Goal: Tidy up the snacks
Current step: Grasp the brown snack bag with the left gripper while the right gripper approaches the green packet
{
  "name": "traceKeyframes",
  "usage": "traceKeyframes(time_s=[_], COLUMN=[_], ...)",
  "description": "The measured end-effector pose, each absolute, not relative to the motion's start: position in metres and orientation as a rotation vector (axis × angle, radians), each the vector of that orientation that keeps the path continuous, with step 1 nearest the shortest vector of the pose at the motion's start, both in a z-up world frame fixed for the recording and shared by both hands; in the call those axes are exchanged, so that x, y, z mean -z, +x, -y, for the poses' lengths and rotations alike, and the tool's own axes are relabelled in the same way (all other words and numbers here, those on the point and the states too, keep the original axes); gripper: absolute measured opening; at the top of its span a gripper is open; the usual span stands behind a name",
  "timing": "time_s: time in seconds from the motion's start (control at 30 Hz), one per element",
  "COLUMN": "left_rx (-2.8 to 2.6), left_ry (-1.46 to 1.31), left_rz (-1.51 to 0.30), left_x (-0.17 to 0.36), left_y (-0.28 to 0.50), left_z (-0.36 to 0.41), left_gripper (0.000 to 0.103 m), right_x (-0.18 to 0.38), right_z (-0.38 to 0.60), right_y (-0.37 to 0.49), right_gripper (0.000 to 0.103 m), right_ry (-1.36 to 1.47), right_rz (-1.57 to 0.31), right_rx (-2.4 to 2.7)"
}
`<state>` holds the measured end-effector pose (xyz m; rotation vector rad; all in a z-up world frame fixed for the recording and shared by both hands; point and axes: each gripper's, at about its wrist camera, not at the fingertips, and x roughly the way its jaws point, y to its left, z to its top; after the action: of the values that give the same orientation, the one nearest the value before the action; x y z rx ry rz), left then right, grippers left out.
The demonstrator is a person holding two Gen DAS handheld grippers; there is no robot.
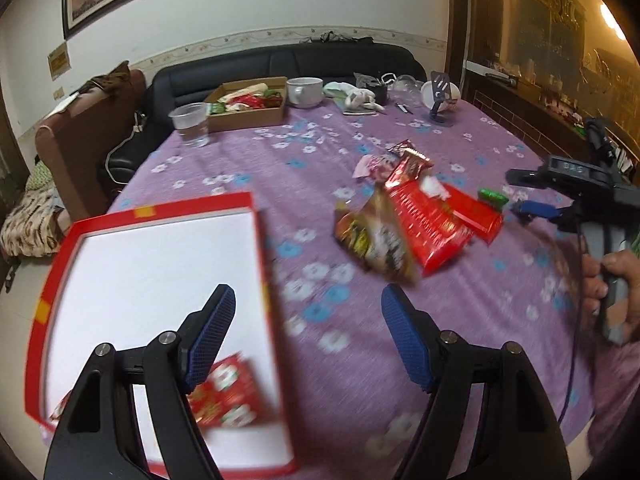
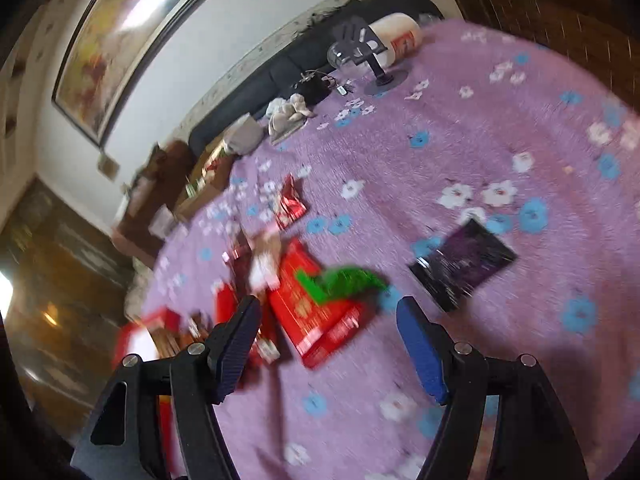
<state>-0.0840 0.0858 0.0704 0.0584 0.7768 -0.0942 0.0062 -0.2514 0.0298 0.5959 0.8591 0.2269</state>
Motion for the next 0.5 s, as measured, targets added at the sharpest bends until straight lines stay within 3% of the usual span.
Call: traceKeyframes(time_s=[0.33,0.5], left_rx=[0.094,0.103], left_ry=[0.003,-0.005], left_rz=[-0.857,-0.884], left_x=[-0.054,-0.046], left_y=[-0.029,-0.011], left_z=[-0.047,-0.03], left_gripper=[0.076,0.075], right_x=[0.007,0.008], right_z=[0.258,0.258], right_y=[0.028,0.029], right_gripper=[0.073,0.065], right_ry=[0.82,0.834], right_rz=[-0.888,-0.871], right_rx=[-0.305,-0.344])
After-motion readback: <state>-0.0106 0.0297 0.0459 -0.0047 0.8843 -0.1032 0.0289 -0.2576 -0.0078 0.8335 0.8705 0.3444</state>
